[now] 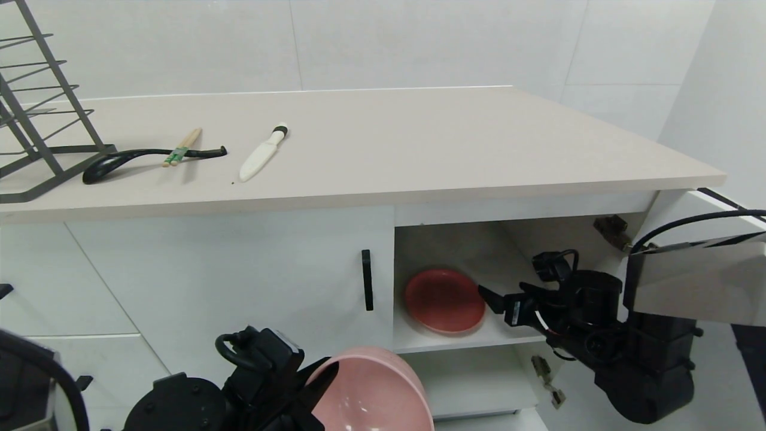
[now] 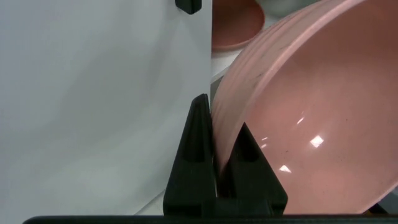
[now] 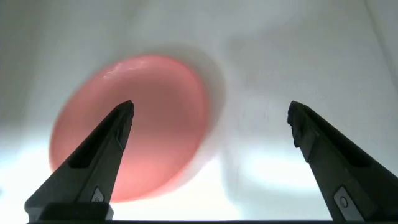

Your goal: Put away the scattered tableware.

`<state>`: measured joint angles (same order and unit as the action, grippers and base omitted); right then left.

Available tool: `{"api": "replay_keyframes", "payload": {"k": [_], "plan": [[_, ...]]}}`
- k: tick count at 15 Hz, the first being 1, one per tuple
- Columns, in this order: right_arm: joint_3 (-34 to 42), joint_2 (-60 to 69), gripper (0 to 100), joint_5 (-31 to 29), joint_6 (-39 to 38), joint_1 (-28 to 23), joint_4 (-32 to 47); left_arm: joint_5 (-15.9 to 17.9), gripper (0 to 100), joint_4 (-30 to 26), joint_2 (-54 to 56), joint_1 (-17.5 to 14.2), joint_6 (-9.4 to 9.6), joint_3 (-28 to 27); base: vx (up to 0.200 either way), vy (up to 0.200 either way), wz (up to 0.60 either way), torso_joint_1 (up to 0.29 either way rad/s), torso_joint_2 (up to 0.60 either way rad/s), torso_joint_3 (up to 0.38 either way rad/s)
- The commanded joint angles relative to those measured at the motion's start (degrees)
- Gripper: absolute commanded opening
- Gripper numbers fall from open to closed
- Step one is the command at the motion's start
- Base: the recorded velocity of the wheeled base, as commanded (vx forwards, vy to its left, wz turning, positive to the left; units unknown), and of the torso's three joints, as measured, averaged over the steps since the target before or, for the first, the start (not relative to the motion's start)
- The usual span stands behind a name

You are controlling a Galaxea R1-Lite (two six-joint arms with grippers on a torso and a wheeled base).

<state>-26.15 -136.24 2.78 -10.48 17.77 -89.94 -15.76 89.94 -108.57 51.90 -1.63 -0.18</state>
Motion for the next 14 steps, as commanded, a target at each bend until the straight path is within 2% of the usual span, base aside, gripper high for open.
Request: {"api": "replay_keyframes", "payload": {"k": [1,6,7,9,11,12,14], "plan": [[8.57,10.82,100,0.03,0.99,5.17,-0.06,-0.06,0,0.06,0.64,0.14,0.32,0.01,0.000,0.000,0.00,0.000,0.00,0.000],[19.73,24.45,100,-0.14,1.08,16.68,-0.06,-0.15,0,0.06,0.46,0.14,1.02,0.01,0.000,0.000,0.00,0.000,0.00,0.000],[20.26,26.29,100,-0.14,1.17,17.91,-0.06,-1.11,0,0.06,-0.15,0.22,1.02,0.09,0.000,0.000,0.00,0.000,0.00,0.000],[22.46,27.61,100,-0.23,1.26,18.09,-0.06,-3.49,0,0.06,-0.77,2.33,2.34,-0.52,0.000,0.000,0.00,0.000,0.00,0.000],[26.06,28.40,100,-0.41,1.26,17.12,-0.06,-3.57,0,0.06,-3.75,4.62,2.78,-3.24,0.000,0.000,0.00,0.000,0.00,0.000],[26.15,29.81,100,-1.99,1.17,15.45,-0.06,-4.19,0,0.06,-6.22,5.50,3.83,-6.94,0.000,0.000,0.00,0.000,0.00,0.000],[26.15,33.06,100,-2.25,1.17,11.93,-0.06,-5.77,0,0.06,-8.85,6.82,7.79,-12.21,0.000,0.000,0.00,0.000,0.00,0.000]]}}
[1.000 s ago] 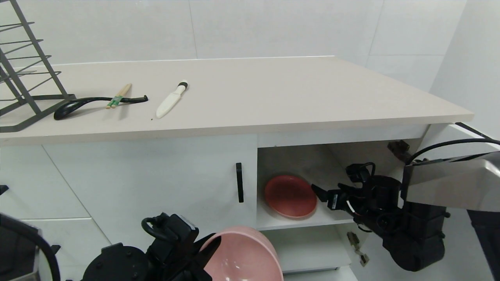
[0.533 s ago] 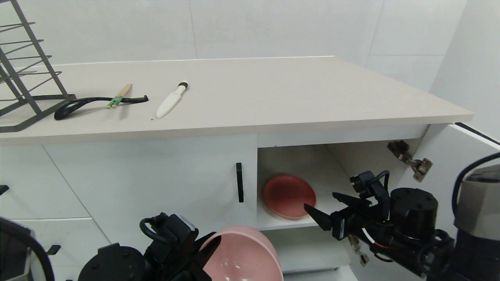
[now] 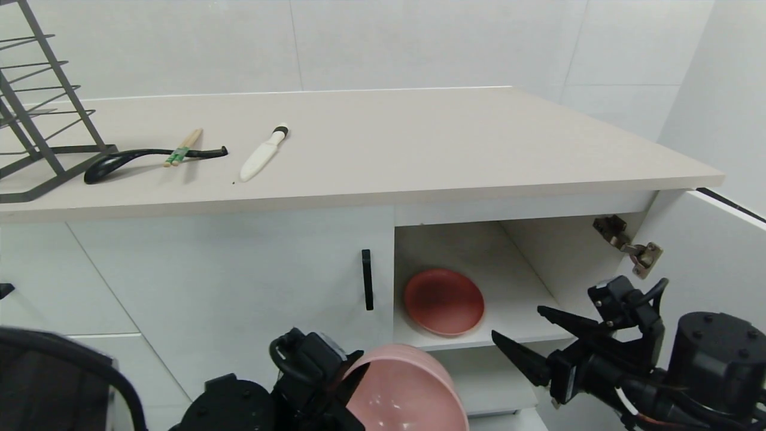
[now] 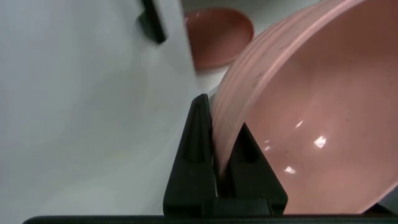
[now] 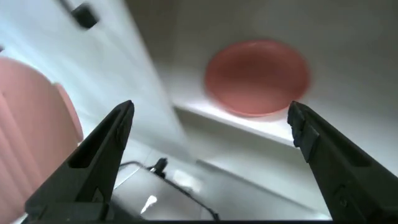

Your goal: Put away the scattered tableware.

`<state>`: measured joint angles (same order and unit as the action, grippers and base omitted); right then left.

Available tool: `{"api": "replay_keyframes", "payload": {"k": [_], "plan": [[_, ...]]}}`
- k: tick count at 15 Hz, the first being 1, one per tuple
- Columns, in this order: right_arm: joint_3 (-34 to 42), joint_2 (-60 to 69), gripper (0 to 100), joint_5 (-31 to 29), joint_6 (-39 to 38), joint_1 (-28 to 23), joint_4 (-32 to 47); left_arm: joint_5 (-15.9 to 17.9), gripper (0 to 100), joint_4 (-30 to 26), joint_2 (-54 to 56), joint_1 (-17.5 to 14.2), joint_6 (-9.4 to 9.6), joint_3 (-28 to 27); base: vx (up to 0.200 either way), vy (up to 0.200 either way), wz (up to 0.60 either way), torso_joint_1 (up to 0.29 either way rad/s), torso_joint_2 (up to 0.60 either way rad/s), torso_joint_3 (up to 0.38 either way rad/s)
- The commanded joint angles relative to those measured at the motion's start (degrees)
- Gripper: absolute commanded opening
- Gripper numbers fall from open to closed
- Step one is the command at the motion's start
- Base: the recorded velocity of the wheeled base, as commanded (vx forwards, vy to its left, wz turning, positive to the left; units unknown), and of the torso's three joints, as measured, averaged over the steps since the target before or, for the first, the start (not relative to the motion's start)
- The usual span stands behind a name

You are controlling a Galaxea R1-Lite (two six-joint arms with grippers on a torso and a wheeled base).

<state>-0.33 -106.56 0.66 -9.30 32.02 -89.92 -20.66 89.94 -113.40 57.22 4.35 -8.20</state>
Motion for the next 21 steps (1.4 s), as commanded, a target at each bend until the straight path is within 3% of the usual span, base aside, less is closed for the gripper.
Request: {"api": "replay_keyframes", "payload": {"k": [1,4,5,6,7,11,12,14,17,18,20,21], "plan": [[0.33,4.34,100,-0.13,-0.01,-3.55,-0.08,-1.75,0,0.06,-5.17,2.19,3.03,-5.95,0.000,0.000,0.00,0.000,0.00,0.000],[0.33,8.03,100,-0.13,-0.01,-5.04,-0.08,-6.41,0,0.06,-10.97,3.33,3.65,-14.47,0.000,0.000,0.00,0.000,0.00,0.000],[0.33,8.65,100,-0.13,0.07,-5.04,-0.08,-6.76,0,0.06,-12.29,3.33,4.35,-16.05,0.000,0.000,0.00,0.000,0.00,0.000],[0.33,8.82,100,-0.13,0.07,-5.04,-0.08,-6.76,0,0.06,-13.69,3.33,7.16,-18.34,0.000,0.000,0.00,0.000,0.00,0.000],[0.33,8.82,100,-0.13,0.07,-5.04,-0.08,-6.76,0,0.06,-14.57,3.33,8.48,-20.62,0.000,0.000,0.00,0.000,0.00,0.000],[0.33,8.30,100,-0.13,-0.01,-4.87,-0.08,-6.85,0,0.06,-19.14,2.54,10.41,-30.91,0.000,0.000,0.00,0.000,0.00,0.000],[0.33,8.38,100,-0.13,-0.01,-4.87,-0.08,-7.11,0,0.06,-21.52,1.31,11.82,-34.86,0.000,0.000,0.00,0.000,0.00,0.000],[0.33,8.38,100,-0.13,-0.01,-4.87,-0.08,-7.20,0,0.06,-23.71,-0.09,12.79,-39.34,0.000,0.000,0.00,0.000,0.00,0.000],[0.33,8.12,100,-0.13,-0.01,-5.13,-0.08,-8.87,0,0.06,-25.47,-0.97,12.79,-43.04,0.000,0.000,0.00,0.000,0.00,0.000],[0.33,5.57,100,-0.13,-0.01,-5.22,-0.08,-10.63,0,0.06,-25.47,-1.15,12.00,-45.06,0.000,0.000,0.00,0.000,0.00,0.000],[-0.64,0.12,100,-0.22,-0.01,-6.45,-0.08,-16.51,0,0.06,-25.91,-1.85,8.92,-49.36,0.000,0.000,0.00,0.000,0.00,0.000],[-1.96,-2.43,100,-0.22,-0.19,-7.33,-0.08,-17.48,0,0.06,-26.00,-1.68,6.63,-50.07,0.000,0.000,0.00,0.000,0.00,0.000]]}}
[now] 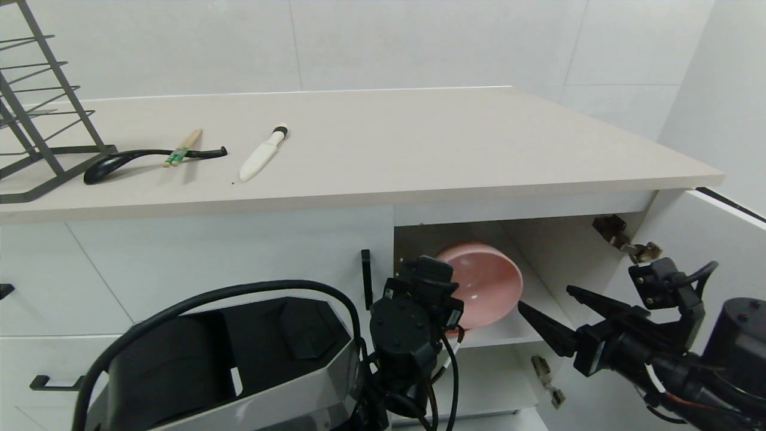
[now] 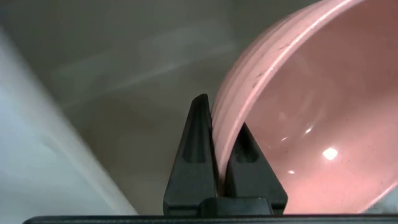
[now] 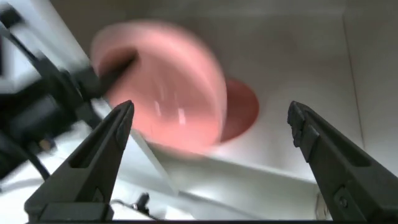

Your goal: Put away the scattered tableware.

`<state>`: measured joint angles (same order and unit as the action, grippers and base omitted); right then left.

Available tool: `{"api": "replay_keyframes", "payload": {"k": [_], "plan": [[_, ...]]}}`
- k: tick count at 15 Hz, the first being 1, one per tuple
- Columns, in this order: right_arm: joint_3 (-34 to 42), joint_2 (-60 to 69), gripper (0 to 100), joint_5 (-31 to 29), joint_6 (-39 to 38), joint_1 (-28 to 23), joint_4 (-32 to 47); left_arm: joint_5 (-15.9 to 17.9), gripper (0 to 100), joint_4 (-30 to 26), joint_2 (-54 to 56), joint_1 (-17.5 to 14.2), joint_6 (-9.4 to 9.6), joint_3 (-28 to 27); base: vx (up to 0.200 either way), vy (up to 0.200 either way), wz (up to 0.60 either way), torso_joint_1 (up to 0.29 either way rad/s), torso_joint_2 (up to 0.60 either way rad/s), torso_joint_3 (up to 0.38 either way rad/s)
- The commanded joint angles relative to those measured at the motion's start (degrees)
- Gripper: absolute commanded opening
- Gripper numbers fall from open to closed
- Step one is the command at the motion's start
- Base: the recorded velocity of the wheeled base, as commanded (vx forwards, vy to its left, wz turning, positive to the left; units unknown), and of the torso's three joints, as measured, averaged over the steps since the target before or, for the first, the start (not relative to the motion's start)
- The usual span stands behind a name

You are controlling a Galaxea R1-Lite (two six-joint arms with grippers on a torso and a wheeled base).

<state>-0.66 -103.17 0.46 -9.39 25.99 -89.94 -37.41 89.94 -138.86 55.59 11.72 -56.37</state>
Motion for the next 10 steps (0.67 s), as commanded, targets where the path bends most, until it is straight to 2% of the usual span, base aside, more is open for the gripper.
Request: {"api": "replay_keyframes", "payload": {"k": [1,6,10], "plan": [[-2.77,-8.45,100,-0.02,-0.37,-2.44,-0.06,-1.00,0,0.06,-0.62,0.31,-2.31,-1.73,0.000,0.000,0.00,0.000,0.00,0.000],[-7.78,-11.62,100,-0.02,-0.90,-4.98,-0.06,-1.00,0,0.06,-1.15,3.74,-3.37,-1.55,0.000,0.000,0.00,0.000,0.00,0.000],[-7.78,-11.62,100,-0.02,-0.90,-5.16,-0.06,-0.73,0,0.06,-1.59,3.91,-4.42,-1.20,0.000,0.000,0.00,0.000,0.00,0.000]]}}
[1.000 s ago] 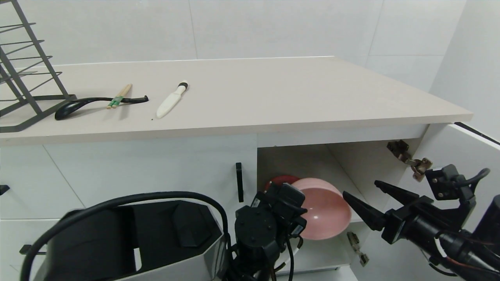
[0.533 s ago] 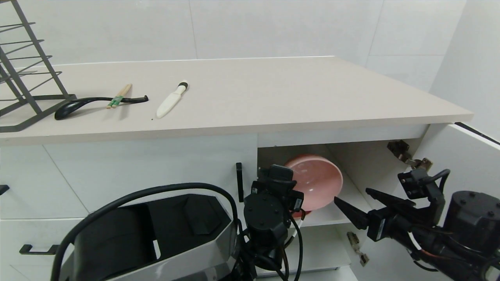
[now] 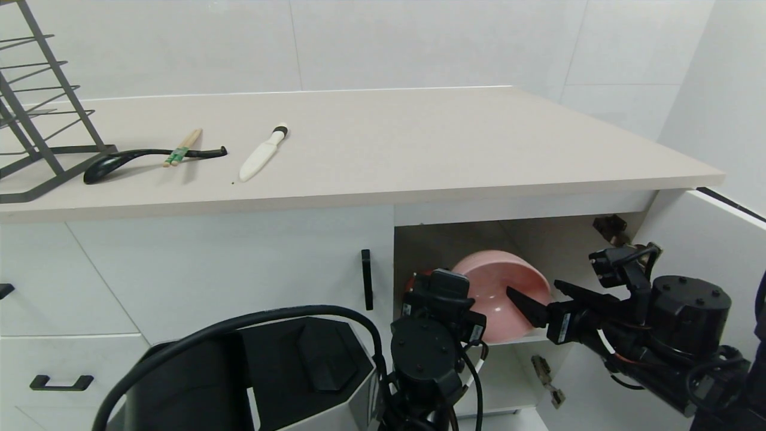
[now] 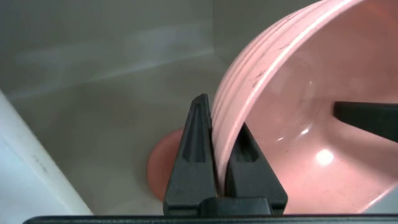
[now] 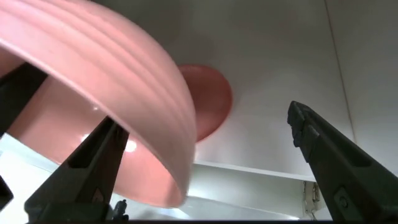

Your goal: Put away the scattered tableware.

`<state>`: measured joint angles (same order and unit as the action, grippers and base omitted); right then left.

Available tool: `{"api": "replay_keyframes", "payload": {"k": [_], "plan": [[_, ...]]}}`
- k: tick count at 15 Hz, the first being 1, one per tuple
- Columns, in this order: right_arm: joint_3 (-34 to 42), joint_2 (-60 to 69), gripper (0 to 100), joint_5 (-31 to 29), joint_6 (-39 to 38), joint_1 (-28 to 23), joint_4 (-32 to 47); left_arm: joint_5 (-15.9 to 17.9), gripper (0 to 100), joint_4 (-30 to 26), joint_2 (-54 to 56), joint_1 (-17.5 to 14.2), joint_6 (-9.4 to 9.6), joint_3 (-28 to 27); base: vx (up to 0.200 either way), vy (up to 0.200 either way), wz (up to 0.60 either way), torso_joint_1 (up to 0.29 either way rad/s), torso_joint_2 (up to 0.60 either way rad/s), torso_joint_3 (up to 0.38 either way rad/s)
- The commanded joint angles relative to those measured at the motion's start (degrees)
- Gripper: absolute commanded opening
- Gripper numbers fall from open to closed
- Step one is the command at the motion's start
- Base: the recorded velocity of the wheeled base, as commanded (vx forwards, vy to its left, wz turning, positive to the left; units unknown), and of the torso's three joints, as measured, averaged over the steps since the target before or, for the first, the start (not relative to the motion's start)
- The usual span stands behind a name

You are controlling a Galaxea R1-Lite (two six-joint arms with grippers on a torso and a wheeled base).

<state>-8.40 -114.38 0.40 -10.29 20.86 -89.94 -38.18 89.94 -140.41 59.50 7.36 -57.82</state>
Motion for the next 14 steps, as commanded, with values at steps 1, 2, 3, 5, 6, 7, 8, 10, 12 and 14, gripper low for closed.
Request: {"api": "replay_keyframes", "payload": {"k": [1,2,3,5,6,7,8,10,12,14], "plan": [[-0.04,-0.40,100,0.04,0.01,-0.47,-0.06,0.04,0,0.06,-0.13,-0.53,-0.24,0.34,0.000,0.000,0.00,0.000,0.00,0.000],[-0.04,-0.40,100,0.04,0.01,-0.82,-0.06,0.12,0,0.06,-0.13,-0.70,-0.42,0.34,0.000,0.000,0.00,0.000,0.00,0.000],[-0.04,-0.49,100,0.04,0.01,-0.91,-0.06,0.30,0,0.06,-0.13,-0.62,-1.21,0.34,0.000,0.000,0.00,0.000,0.00,0.000],[0.23,-0.23,0,0.04,-0.08,-0.47,-0.06,1.79,0,0.06,-0.13,-0.53,-1.83,0.34,0.000,0.000,0.00,0.000,0.00,0.000],[0.40,0.21,0,0.04,-0.08,-0.29,-0.06,3.55,0,0.06,-0.13,-0.53,-2.27,0.43,0.000,0.000,0.00,0.000,0.00,0.000],[0.49,1.09,0,0.04,0.01,-0.12,-0.06,4.43,0,0.06,-0.13,-0.44,-2.62,0.43,0.000,0.000,0.00,0.000,0.00,0.000],[0.66,1.18,0,0.04,0.01,0.41,-0.06,5.31,0,0.06,-0.13,-0.26,-2.70,0.52,0.000,0.000,0.00,0.000,0.00,0.000],[0.93,1.71,0,0.04,0.01,2.35,-0.06,6.28,0,0.06,-0.74,-0.44,-2.62,0.43,0.000,0.000,0.00,0.000,0.00,0.000],[1.37,2.32,0,0.04,0.01,3.31,-0.06,6.28,0,0.06,-1.09,-0.62,-2.44,0.43,0.000,0.000,0.00,0.000,0.00,0.000],[1.28,2.32,0,0.04,0.01,3.31,-0.06,6.36,0,0.06,-1.18,-0.62,-2.27,0.43,0.000,0.000,0.00,0.000,0.00,0.000]]}}
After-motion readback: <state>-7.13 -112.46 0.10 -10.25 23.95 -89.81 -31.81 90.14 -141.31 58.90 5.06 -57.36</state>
